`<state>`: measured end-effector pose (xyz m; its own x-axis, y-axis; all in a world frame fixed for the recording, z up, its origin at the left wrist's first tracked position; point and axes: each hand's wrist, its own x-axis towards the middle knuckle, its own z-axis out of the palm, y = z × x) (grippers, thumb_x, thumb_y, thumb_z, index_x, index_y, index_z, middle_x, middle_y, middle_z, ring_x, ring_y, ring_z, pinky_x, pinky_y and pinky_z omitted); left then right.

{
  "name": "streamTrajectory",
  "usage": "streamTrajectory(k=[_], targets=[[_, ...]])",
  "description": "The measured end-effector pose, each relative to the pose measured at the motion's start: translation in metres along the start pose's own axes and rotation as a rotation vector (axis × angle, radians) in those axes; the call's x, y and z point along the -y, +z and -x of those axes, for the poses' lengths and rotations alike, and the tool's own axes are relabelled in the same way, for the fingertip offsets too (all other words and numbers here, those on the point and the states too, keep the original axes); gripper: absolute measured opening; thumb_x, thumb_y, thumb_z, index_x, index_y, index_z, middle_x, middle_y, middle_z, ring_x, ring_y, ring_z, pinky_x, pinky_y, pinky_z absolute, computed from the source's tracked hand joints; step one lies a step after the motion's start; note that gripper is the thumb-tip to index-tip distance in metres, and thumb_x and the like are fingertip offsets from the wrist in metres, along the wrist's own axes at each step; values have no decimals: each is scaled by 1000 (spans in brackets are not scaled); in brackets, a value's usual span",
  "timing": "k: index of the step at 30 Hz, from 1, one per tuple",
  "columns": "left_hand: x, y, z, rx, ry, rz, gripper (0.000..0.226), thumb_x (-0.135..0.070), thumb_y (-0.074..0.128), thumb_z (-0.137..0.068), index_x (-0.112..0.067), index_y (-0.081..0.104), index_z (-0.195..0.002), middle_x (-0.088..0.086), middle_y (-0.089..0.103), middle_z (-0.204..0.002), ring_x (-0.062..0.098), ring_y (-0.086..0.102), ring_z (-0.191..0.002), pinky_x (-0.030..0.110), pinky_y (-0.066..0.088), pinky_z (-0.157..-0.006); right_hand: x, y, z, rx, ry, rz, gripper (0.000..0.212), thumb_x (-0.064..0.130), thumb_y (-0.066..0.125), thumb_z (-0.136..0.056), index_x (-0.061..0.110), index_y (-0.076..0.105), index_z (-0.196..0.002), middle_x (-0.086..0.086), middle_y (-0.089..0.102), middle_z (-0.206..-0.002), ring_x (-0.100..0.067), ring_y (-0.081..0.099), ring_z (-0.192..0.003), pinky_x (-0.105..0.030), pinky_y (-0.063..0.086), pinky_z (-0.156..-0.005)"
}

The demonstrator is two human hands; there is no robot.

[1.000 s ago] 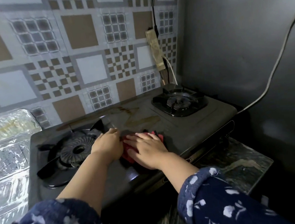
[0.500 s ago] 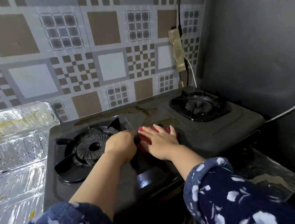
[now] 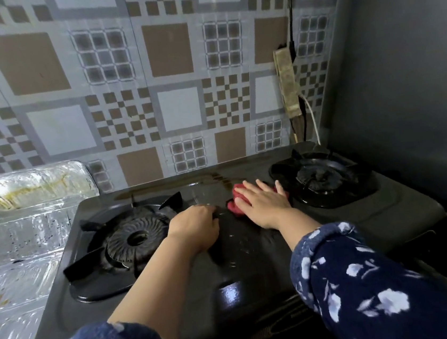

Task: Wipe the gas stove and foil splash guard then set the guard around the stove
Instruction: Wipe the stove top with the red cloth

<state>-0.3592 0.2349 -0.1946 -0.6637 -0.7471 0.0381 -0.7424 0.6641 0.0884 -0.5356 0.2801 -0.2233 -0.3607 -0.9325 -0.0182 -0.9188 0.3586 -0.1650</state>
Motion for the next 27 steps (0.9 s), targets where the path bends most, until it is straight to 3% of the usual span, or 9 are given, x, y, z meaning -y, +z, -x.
streamTrajectory(k=[7,15,19,27], targets=[[-5,1,-37,19,-117,-16,34,-32,39,-96,-19,56,-122,5,59,-129,27,56,-117,35,47,-87,6,-3,-67,39,-120,-16,54,56,14,-96,42,16,-148,18,7,-159,-16,5,-148,-50,-5,-117],[-7,3,-45,3,-189,-67,46,-39,41,-95,-21,48,-137,1,54,-138,25,52,-124,34,46,-92,9,-7,-142,60,-185,-29,55,55,15,-95,40,19,-148,17,14,-158,-20,11,-146,-54,0,-115],[-7,3,-44,21,-193,-47,51,-39,41,-96,-22,41,-144,-4,43,-149,22,46,-131,35,43,-98,6,-11,-136,68,-207,-40,51,50,17,-97,40,21,-147,16,15,-158,-18,10,-146,-53,-1,-116],[-10,4,-45,66,-212,-39,47,-36,41,-96,-17,45,-140,9,54,-136,28,51,-124,36,46,-94,-8,-7,-73,29,-206,-70,50,51,20,-97,40,26,-145,18,18,-157,-14,11,-146,-49,-3,-116]])
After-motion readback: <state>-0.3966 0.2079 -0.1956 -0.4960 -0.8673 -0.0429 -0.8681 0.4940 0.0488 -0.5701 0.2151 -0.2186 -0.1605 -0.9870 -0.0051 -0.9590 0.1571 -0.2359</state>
